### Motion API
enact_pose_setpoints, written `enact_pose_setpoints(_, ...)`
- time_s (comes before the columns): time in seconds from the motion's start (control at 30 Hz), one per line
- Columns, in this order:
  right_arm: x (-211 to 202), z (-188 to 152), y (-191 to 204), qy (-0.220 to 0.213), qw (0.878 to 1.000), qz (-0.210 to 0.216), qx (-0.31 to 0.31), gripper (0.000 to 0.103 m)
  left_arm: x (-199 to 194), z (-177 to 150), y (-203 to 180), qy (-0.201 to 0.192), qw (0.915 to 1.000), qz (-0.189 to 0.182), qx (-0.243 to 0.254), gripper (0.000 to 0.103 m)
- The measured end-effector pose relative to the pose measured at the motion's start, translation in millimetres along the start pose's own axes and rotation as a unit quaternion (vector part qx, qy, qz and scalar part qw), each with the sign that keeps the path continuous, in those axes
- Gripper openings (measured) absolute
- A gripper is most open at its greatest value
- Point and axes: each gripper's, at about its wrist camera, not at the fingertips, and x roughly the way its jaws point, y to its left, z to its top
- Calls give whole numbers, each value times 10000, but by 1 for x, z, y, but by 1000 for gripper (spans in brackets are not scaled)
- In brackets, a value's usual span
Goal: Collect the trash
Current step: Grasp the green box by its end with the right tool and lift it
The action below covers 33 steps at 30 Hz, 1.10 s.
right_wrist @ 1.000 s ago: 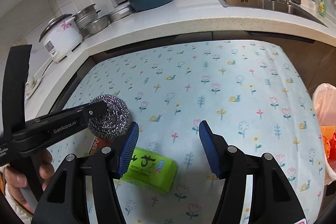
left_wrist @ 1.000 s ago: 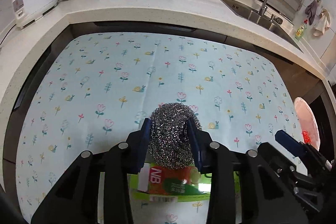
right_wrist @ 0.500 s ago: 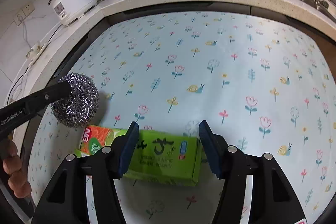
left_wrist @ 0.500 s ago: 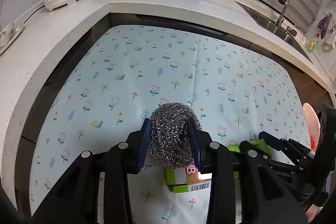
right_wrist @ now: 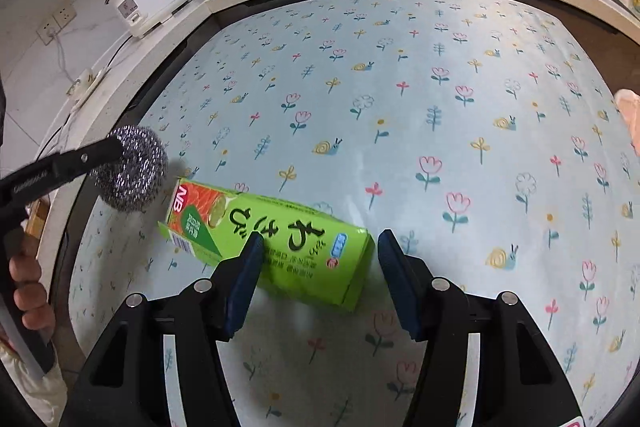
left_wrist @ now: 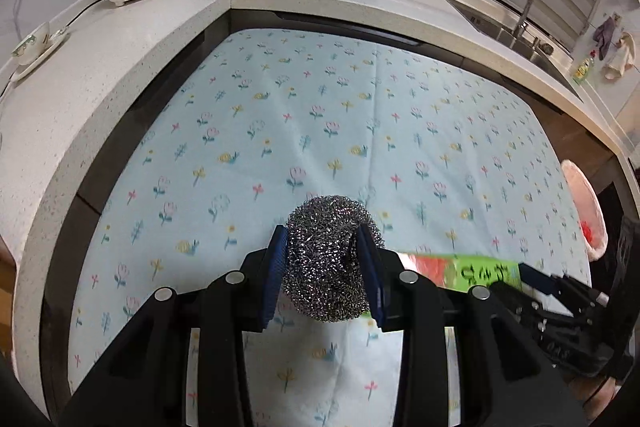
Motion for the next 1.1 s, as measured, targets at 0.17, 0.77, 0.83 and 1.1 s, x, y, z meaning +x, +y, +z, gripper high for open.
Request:
enact_pose_setpoints(0.17,-14,10,3,-277,9996,-34,-41,57,-12,-34,-18,159,9997,-52,201,34)
enact_pose_setpoints(0.77,26,22,27,193,9982,232,-525,50,-34,-67,-22,155,9995,96,268,19)
enact_pose_setpoints(0.83,21,12,19,217,9985,309,-406,50,-34,-67,-26,116,9994,122,310,19)
enact_pose_setpoints(1.1,-7,-32,5,219,9982,560,-46,50,-32,-66,-53,-79,9986,50,515,19)
